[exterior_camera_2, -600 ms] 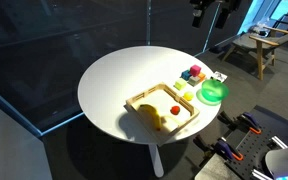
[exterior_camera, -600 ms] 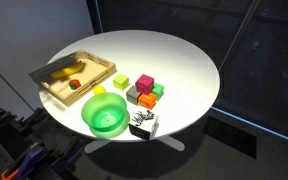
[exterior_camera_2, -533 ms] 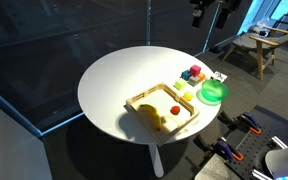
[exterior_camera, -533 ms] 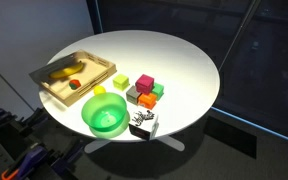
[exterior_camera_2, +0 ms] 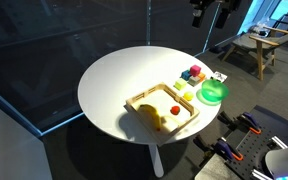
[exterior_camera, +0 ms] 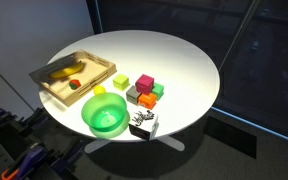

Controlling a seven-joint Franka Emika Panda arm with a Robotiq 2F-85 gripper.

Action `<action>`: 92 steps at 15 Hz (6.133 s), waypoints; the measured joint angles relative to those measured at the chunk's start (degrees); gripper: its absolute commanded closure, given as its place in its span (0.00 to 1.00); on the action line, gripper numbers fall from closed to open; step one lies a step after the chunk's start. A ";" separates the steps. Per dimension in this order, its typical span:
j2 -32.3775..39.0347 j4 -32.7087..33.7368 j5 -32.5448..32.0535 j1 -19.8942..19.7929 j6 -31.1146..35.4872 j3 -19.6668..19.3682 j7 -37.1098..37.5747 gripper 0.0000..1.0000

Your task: Put the pink toy block in the green bowl

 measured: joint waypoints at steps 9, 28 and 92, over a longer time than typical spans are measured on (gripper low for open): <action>0.00 0.00 0.00 0.00 0.00 0.00 0.00 0.00; 0.24 -0.02 -0.13 -0.09 0.00 0.00 0.00 0.00; 29.02 -2.40 -12.26 -12.34 34.99 -16.60 -26.98 0.00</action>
